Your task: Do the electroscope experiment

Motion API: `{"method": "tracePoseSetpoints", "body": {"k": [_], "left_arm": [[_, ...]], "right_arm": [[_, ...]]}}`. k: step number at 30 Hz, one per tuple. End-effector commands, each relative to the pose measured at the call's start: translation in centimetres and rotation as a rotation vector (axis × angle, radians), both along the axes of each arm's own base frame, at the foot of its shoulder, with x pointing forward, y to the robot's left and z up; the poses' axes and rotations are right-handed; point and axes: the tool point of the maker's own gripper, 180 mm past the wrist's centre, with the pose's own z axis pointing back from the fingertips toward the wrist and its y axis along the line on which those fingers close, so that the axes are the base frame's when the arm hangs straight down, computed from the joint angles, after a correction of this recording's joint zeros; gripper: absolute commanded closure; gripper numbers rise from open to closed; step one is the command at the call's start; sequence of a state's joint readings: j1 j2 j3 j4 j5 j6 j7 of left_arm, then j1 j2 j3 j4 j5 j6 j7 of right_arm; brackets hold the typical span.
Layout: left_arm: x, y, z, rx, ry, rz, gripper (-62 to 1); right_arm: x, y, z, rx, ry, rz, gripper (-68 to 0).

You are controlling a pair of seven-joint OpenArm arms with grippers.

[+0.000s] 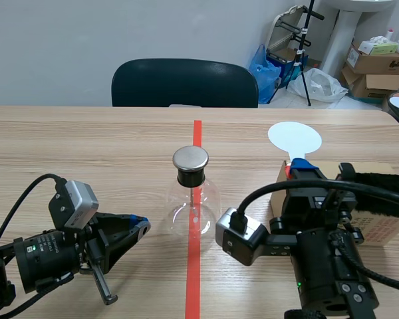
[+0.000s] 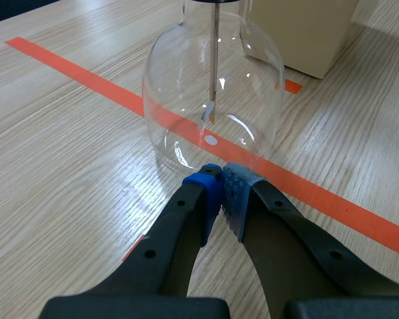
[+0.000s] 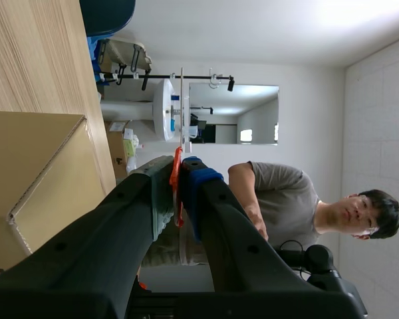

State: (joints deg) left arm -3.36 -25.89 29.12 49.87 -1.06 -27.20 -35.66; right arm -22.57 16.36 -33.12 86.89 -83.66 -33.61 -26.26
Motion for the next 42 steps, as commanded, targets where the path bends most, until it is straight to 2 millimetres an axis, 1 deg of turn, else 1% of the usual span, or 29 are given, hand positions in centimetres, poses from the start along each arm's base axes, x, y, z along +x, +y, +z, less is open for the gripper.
{"method": "tracePoseSetpoints", "body": {"k": [1,9,12,20,27,31,36,42], "left_arm": [[0.4,-0.4,1.2,-0.030,-0.030,-0.004,-3.2],[0.4,-0.4,1.2,-0.030,-0.031,-0.003,-3.2],[0.4,-0.4,1.2,-0.030,-0.031,-0.003,-3.2],[0.4,-0.4,1.2,-0.030,-0.031,-0.003,-3.2],[0.4,-0.4,1.2,-0.030,-0.031,-0.003,-3.2],[0.4,-0.4,1.2,-0.030,-0.031,-0.003,-3.2],[0.4,-0.4,1.2,-0.030,-0.031,-0.003,-3.2],[0.4,-0.4,1.2,-0.030,-0.031,-0.003,-3.2]], "right_arm": [[0.3,-0.2,0.8,0.006,-0.030,-0.007,-0.9],[0.3,-0.1,0.8,0.006,-0.029,-0.002,-0.9],[0.3,0.4,0.8,0.003,-0.029,0.029,-0.9],[-0.3,3.6,0.7,-0.012,-0.024,0.206,-0.9],[-1.4,6.4,0.5,-0.027,-0.019,0.375,-0.9],[-2.0,7.7,0.4,-0.034,-0.017,0.456,-0.9],[-2.7,8.8,0.3,-0.041,-0.015,0.526,-0.9],[-2.9,9.0,0.3,-0.042,-0.015,0.540,-0.9]]}}
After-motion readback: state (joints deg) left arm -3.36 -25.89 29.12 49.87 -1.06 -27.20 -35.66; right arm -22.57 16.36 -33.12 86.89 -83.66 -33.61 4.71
